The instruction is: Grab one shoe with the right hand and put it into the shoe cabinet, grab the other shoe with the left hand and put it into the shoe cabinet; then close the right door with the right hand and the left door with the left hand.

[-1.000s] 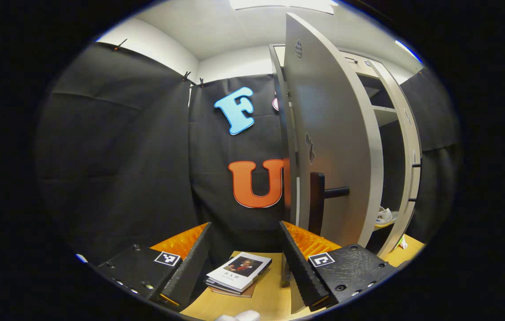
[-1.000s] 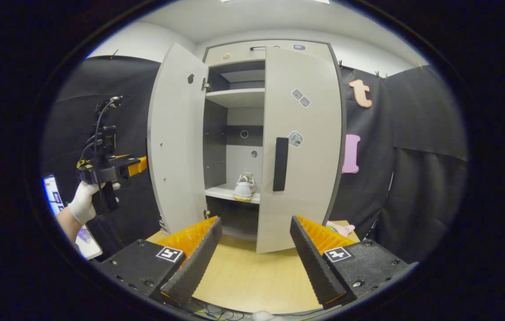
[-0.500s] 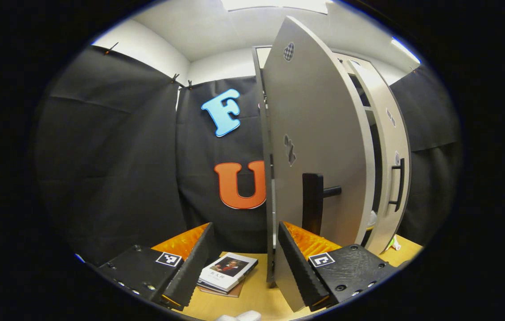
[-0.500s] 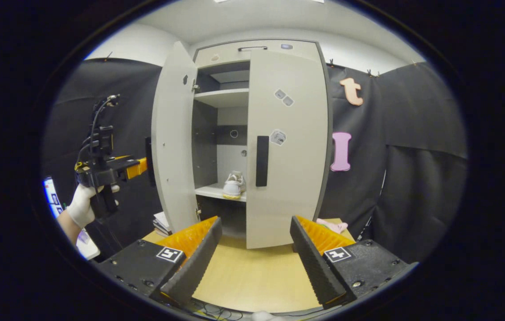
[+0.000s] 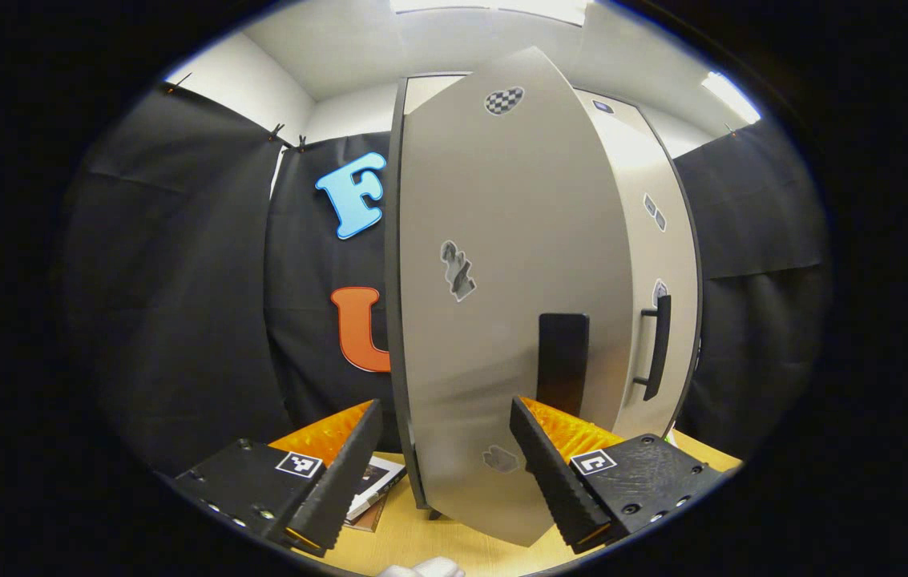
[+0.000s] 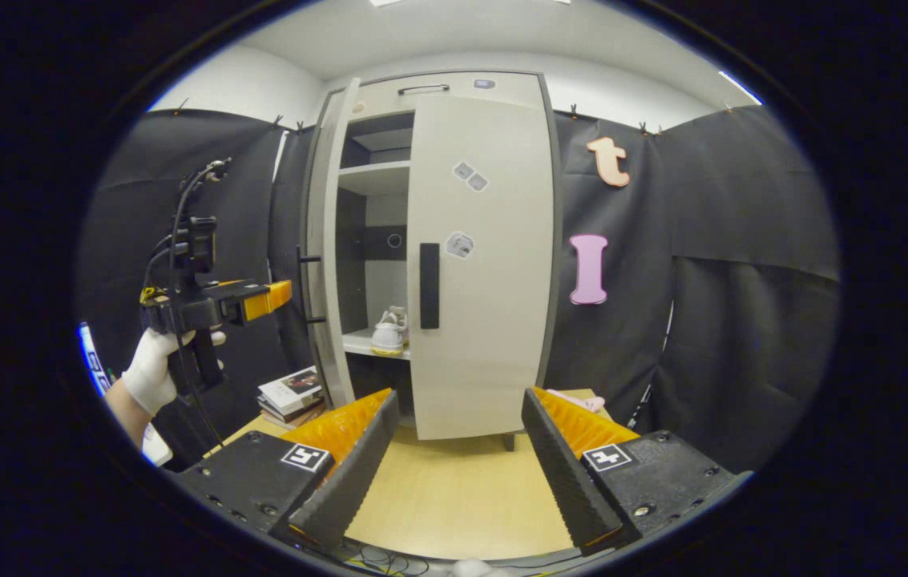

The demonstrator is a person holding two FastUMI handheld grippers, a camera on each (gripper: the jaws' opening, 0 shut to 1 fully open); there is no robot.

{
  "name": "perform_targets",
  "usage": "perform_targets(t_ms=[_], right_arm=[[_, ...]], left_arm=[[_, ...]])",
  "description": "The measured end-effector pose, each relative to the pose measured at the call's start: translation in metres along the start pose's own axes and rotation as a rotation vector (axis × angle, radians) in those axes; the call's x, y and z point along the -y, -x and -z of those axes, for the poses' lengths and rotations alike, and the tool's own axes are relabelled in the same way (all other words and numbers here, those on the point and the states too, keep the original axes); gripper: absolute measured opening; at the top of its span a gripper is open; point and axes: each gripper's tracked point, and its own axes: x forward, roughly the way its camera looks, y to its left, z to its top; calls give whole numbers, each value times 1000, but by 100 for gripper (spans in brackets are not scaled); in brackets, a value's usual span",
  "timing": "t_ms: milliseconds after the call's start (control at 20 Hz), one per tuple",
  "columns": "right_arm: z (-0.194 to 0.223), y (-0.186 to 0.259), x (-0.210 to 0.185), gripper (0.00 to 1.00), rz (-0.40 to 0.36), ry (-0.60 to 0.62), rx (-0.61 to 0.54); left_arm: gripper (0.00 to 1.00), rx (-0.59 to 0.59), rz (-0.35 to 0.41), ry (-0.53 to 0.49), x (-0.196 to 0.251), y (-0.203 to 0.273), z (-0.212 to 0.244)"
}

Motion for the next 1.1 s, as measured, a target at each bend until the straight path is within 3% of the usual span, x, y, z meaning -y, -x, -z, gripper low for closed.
perform_targets(t_ms=[150,200,600,800,850,1050,1100], right_arm=[[-7,0,3,99,-13,-33,17],[-7,0,7,100,-3,-26,16],[-24,-5,9,100,31,-1,63],[-34,-5,1,100,32,-2,87],[-34,-5,-3,100,31,-2,88],[-32,-1,-13,100,23,-2,85],[-31,0,-16,100,22,-4,89]], left_arm=[[100,5,-11,-19,7,17,-8],[96,1,-6,-21,11,25,-10],[96,-32,35,-14,37,94,-5],[100,-37,11,-15,32,125,-4],[96,-45,8,-11,31,132,-1],[96,-53,0,-5,24,150,4],[100,-53,-4,-3,22,151,5]])
